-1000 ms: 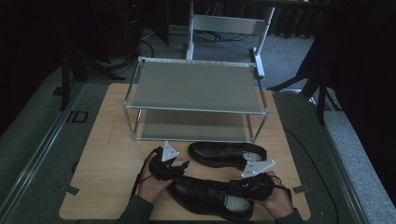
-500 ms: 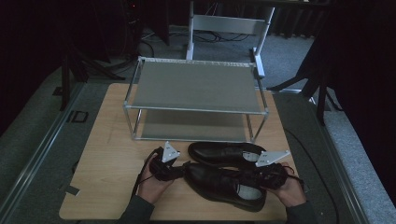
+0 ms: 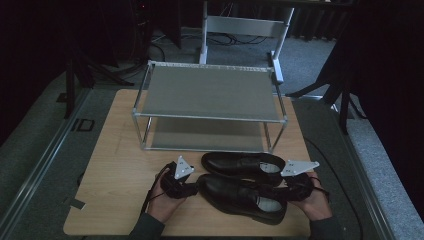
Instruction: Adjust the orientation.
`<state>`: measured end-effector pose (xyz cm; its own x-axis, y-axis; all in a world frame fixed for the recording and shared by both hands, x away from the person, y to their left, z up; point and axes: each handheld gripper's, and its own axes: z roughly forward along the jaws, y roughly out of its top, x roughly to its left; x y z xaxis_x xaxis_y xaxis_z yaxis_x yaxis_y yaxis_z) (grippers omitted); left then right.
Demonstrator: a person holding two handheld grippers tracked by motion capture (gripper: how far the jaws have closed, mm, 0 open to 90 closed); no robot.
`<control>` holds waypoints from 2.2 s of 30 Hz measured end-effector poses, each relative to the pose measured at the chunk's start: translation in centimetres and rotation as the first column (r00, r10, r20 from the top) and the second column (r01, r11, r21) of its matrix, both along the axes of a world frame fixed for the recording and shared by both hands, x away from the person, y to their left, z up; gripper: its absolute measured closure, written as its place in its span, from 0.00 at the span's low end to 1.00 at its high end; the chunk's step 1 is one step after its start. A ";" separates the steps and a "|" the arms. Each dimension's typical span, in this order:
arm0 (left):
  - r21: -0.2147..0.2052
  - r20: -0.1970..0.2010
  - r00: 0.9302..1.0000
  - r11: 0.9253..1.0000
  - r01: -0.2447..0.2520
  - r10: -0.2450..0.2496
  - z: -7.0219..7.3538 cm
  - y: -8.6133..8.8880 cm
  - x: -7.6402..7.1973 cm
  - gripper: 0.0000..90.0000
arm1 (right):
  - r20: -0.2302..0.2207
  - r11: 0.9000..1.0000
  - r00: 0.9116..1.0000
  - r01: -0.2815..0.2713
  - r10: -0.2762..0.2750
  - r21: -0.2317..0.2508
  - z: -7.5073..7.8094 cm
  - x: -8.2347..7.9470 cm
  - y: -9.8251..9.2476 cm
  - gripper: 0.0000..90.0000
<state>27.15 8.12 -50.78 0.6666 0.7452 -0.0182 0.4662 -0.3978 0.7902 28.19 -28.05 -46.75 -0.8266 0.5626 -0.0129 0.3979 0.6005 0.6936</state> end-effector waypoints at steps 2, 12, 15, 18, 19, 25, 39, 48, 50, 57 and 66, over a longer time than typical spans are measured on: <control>0.002 0.001 1.000 1.000 0.001 -0.001 0.0 -0.1 0.0 0.50 | 0.013 0.999 1.000 -0.009 0.009 0.037 0.2 0.3 -0.3 0.47; 0.000 0.002 1.000 1.000 0.001 -0.001 0.0 -0.1 0.0 0.49 | -0.005 0.998 0.998 0.061 -0.061 0.027 -0.6 3.2 -0.3 0.69; 0.001 0.001 1.000 1.000 0.001 -0.001 -0.1 -0.1 0.1 0.49 | -0.047 0.999 0.998 0.041 -0.040 0.021 -1.1 3.8 -0.1 0.83; 0.003 0.001 1.000 1.000 0.000 0.000 -0.1 -0.2 0.1 0.49 | -0.074 0.999 0.997 0.027 -0.024 0.039 -0.7 3.6 -0.1 0.93; 0.002 0.001 1.000 1.000 -0.001 0.001 -0.1 -0.2 0.1 0.49 | -0.083 0.999 0.996 0.016 -0.013 0.044 -0.7 3.5 0.0 0.95; 0.007 0.006 1.000 1.000 0.001 -0.001 0.0 -0.2 0.1 0.49 | -0.100 0.999 0.995 -0.010 0.014 0.044 -0.6 2.6 0.5 0.96; 0.010 0.009 1.000 1.000 -0.004 0.004 0.0 -0.1 0.1 0.49 | -0.114 0.997 0.993 -0.025 0.032 0.066 -0.7 1.8 -0.3 0.92; 0.011 0.008 1.000 1.000 -0.008 0.008 0.0 -0.1 0.1 0.49 | -0.054 0.992 0.997 -0.044 0.051 0.122 0.3 0.9 -1.4 0.56; 0.011 0.009 1.000 1.000 -0.006 0.006 0.0 -0.2 0.1 0.49 | -0.053 0.995 0.997 -0.050 0.054 0.084 0.0 0.8 -1.0 0.54; 0.012 0.007 1.000 1.000 -0.004 0.004 -0.1 -0.3 0.1 0.49 | -0.062 0.997 0.996 -0.057 0.060 0.044 -0.4 1.2 -0.5 0.57; 0.011 0.007 1.000 1.000 -0.002 0.002 -0.1 -0.3 0.1 0.49 | -0.056 0.996 0.995 -0.081 0.079 -0.027 -0.6 1.2 0.3 0.64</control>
<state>27.25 7.79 -50.88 0.6652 0.7467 -0.0054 0.4617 -0.4057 0.7888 29.42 -27.72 -47.36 -0.8689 0.4947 0.0179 0.3844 0.6516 0.6539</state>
